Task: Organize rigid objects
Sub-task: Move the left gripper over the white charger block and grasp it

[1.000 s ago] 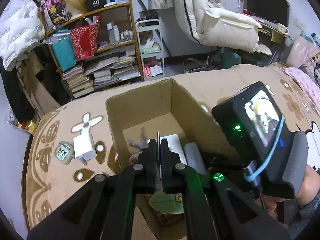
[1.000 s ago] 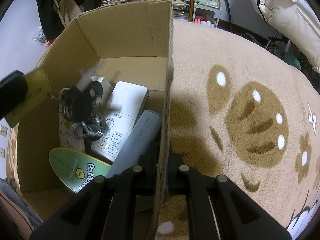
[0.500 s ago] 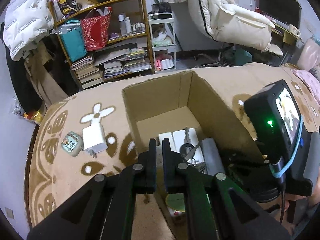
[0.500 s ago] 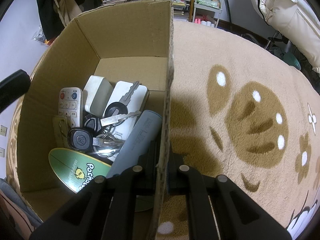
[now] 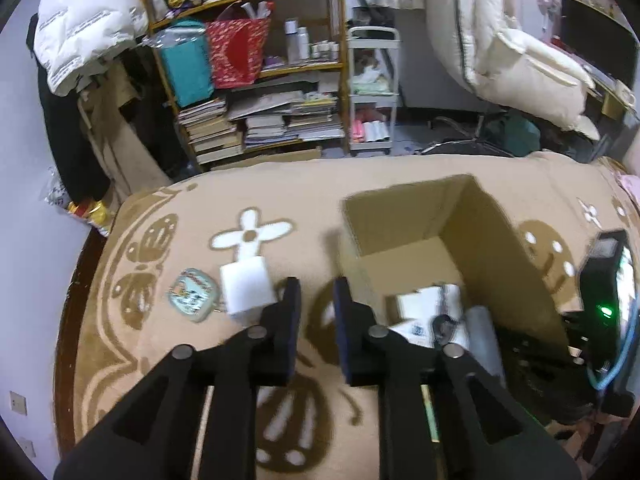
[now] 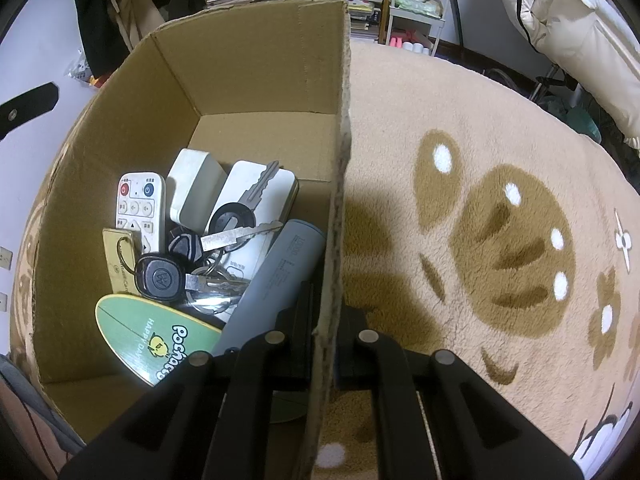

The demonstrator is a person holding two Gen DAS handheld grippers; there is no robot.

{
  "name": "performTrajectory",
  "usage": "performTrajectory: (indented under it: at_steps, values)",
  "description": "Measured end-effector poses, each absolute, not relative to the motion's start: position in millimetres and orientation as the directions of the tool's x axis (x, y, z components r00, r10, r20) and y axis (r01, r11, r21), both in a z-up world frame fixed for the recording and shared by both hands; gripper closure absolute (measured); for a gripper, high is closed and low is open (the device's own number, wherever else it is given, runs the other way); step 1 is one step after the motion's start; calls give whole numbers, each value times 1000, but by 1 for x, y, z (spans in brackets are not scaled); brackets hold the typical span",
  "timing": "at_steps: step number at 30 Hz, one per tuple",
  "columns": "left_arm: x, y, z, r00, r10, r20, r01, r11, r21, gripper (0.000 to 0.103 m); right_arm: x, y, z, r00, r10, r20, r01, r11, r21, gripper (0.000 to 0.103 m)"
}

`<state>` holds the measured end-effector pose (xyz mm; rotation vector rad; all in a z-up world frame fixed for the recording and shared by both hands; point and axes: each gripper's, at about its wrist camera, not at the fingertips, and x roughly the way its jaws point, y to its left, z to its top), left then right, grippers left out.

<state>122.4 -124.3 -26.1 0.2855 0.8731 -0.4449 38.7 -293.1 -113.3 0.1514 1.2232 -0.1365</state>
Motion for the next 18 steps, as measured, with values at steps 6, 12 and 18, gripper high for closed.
performTrajectory:
  at_steps: [6,12,18]
  values:
    - [160,-99,-30,561,-234,-794,449,892,54,33,38,-293,-113,332,-24,-943,182,982,39,95]
    - [195,-82,-41,547,-227,-806,408,913,19,4,38,-292,-113,327,-23,-945,179,983,38,95]
    - [219,-81,-69,517,-194,-833,377,926,19,4,38,-292,-115,317,-20,-948,179,983,39,94]
